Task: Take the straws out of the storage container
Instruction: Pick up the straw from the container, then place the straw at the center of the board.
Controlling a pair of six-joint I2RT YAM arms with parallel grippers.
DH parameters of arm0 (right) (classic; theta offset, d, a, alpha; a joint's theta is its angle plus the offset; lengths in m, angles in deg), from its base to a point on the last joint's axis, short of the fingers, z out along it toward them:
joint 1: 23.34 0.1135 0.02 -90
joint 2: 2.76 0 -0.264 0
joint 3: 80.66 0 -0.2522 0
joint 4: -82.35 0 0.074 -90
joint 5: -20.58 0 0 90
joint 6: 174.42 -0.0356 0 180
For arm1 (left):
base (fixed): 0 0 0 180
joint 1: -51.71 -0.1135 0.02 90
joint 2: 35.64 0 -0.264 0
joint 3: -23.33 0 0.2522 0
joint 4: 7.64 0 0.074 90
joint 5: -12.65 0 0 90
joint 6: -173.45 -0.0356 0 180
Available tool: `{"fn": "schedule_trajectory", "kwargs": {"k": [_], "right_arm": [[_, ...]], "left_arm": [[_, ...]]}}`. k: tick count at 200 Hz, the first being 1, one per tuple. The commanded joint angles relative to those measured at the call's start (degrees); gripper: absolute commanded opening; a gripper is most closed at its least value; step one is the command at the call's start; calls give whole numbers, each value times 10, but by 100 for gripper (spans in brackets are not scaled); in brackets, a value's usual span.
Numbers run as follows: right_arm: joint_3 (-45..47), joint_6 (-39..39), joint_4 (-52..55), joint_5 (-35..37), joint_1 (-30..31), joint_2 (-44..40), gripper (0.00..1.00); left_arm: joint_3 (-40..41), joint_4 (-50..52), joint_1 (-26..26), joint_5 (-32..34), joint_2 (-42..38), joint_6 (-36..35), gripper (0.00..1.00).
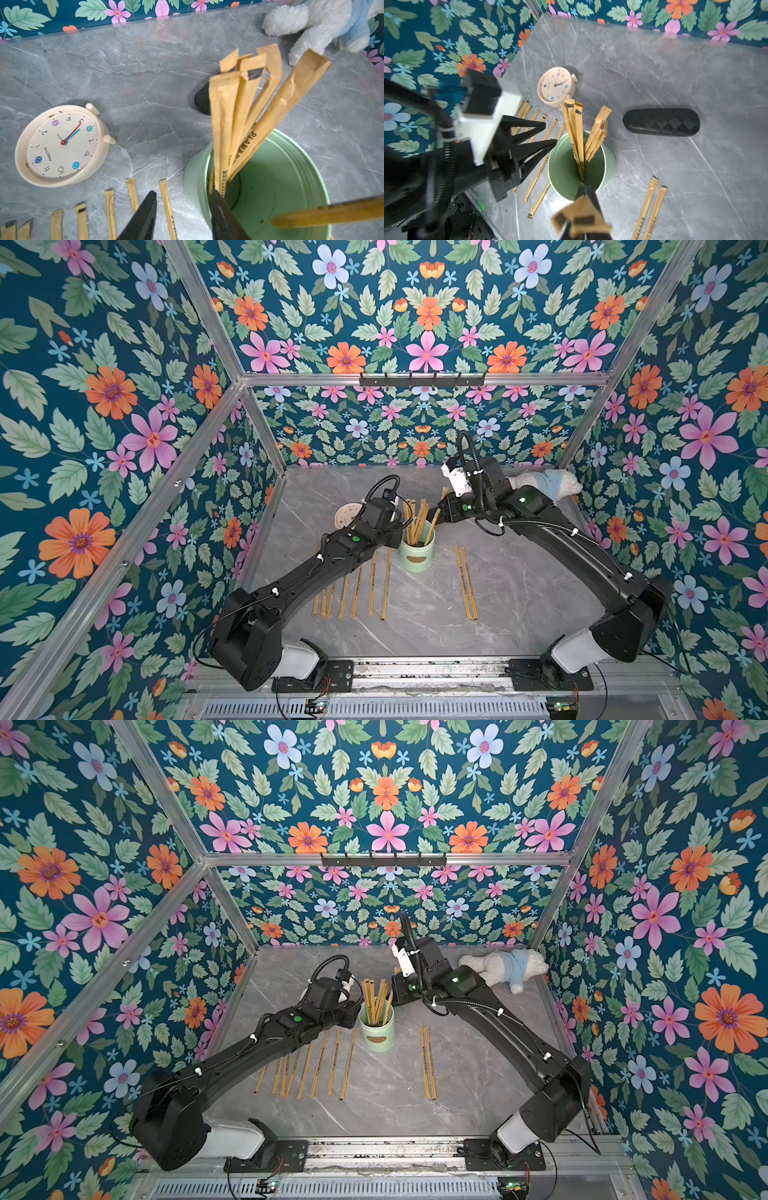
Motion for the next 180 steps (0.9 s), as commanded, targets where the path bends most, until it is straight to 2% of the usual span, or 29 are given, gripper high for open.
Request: {"fn": "schedule_trajectory", "kwargs": {"k": [1, 40, 76, 97, 114, 175, 180], "right_arm": [[-41, 22, 55, -11, 1, -18, 5], [-136, 57, 177, 4, 1, -28, 5], [-162, 86, 297, 86, -1, -26, 5], [-153, 89, 368, 98, -15, -11, 5], [-130, 84, 407, 75, -37, 4, 5], [-40, 68, 443, 18, -85, 72, 5], [-35, 69, 444, 16, -87, 97, 5]], "left_arm": [[-6, -3, 0, 4, 2, 0, 45], [-8, -2, 1, 2, 2, -1, 45], [-8, -1, 0, 3, 1, -2, 45], [-10, 0, 0, 3, 2, -2, 45], [-10, 0, 0, 3, 5, -1, 45], [-11, 3, 0, 5, 10, -1, 45], [-11, 2, 0, 5, 10, -2, 45]]}}
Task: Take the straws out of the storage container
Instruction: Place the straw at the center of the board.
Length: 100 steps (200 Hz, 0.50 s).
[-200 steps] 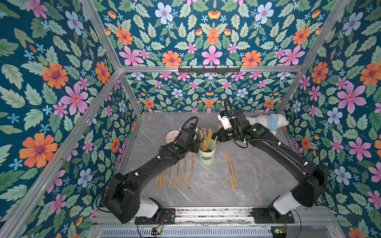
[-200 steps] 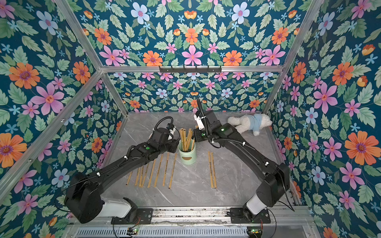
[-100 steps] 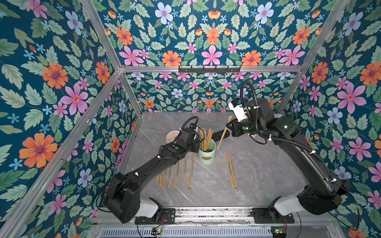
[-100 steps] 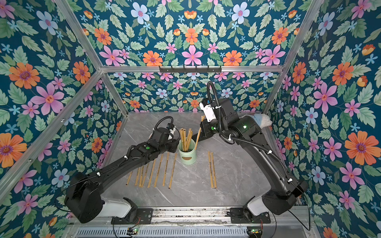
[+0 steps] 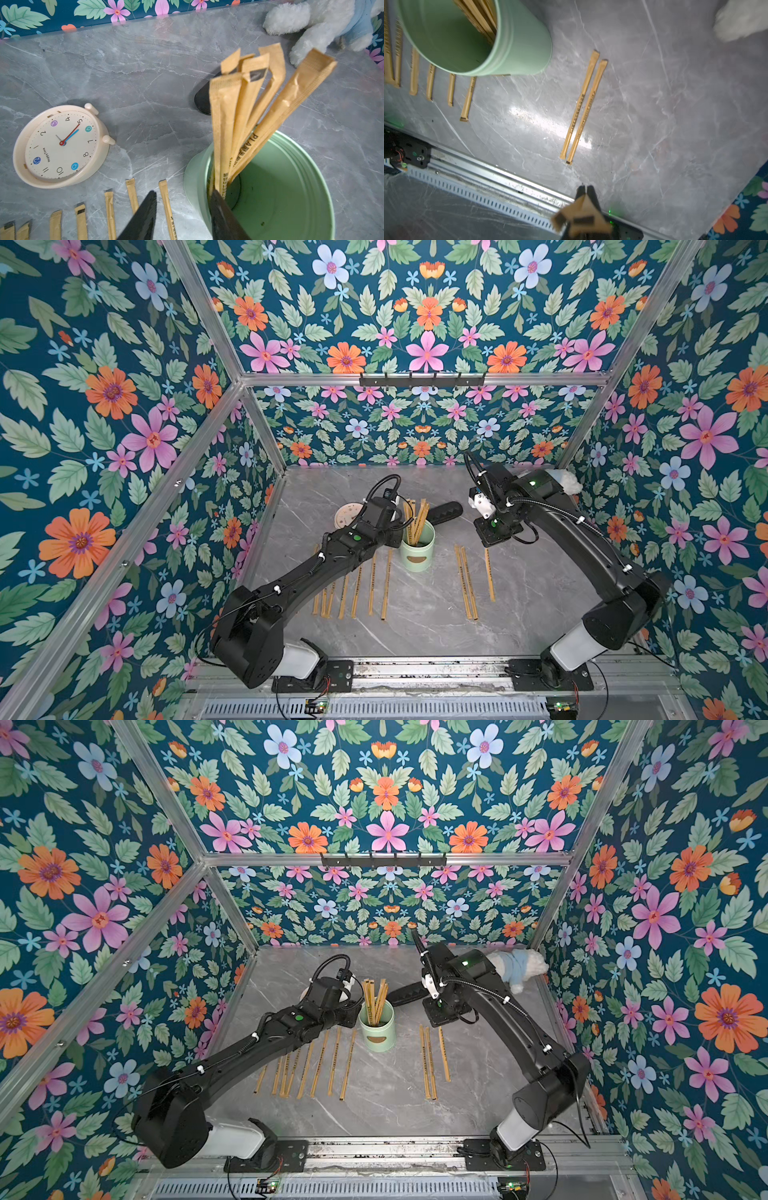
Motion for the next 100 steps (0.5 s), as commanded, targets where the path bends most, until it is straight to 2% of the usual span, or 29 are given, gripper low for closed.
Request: {"fn": "schedule_trajectory", "kwargs": {"k": [1, 36, 100], "right_arm": [[18, -7, 34, -30, -16, 36, 5], [25, -5, 31, -47, -28, 101, 6], [-17, -2, 33, -83, -50, 208, 8]], "left_arm": [[-5, 1, 0, 5, 2, -2, 45], [-5, 2, 0, 7, 3, -2, 45], [-3, 1, 0, 7, 4, -2, 45]]}}
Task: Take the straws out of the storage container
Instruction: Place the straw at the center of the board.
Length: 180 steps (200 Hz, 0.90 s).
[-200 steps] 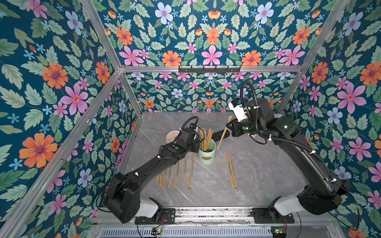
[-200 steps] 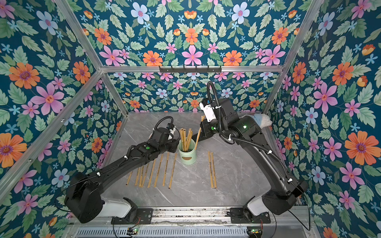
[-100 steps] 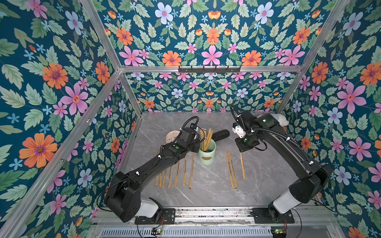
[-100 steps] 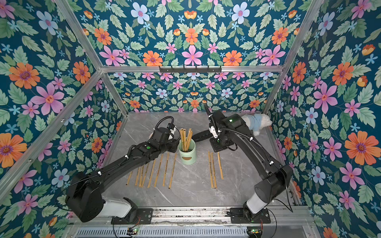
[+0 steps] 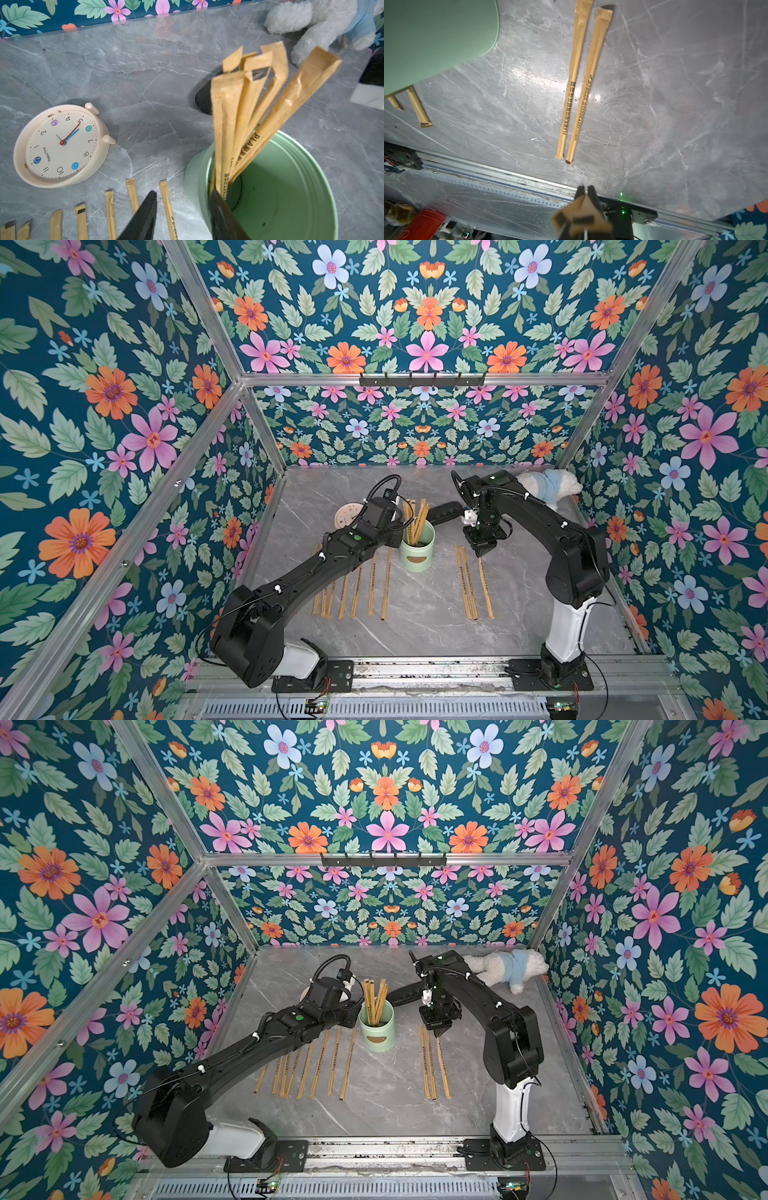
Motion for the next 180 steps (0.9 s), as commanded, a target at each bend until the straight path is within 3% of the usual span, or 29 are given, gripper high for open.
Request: {"fn": "schedule_trajectory", "kwargs": {"k": [1, 74, 180], "right_arm": [[-11, 3, 15, -21, -11, 26, 8], [-17, 4, -9, -41, -30, 105, 9], [-24, 9, -31, -56, -55, 156, 14]], "left_arm": [[-3, 0, 0, 5, 1, -2, 45], [-3, 0, 0, 6, 3, -3, 45], [-4, 2, 0, 6, 8, -4, 44]]}}
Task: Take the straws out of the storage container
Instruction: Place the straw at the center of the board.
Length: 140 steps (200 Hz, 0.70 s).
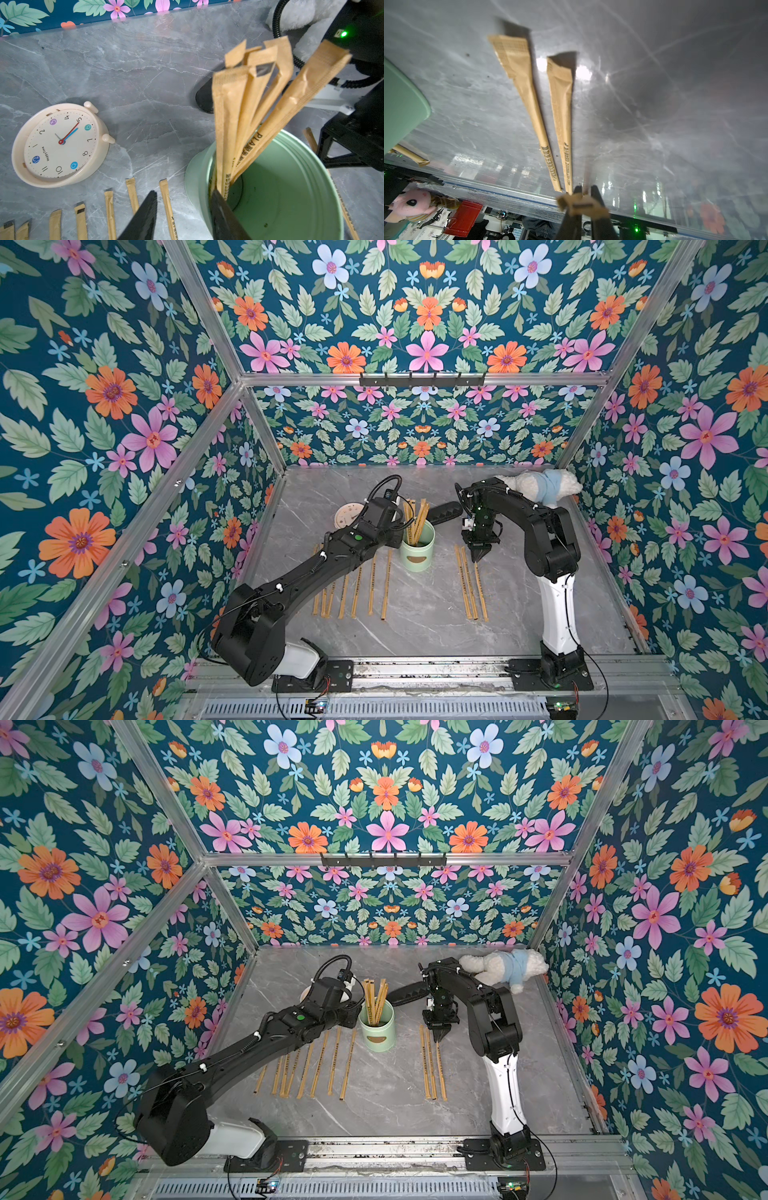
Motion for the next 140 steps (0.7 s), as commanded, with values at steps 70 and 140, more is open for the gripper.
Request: {"fn": "schedule_trajectory", "kwargs": {"k": [70, 140], "right_arm": [[-14, 2, 1, -10, -9, 12, 23], [14, -28, -40, 1, -9, -98, 24]], "left_arm": [[-3, 5, -1, 8, 0, -4, 44], [-3, 4, 0, 11, -9, -3, 44]]}}
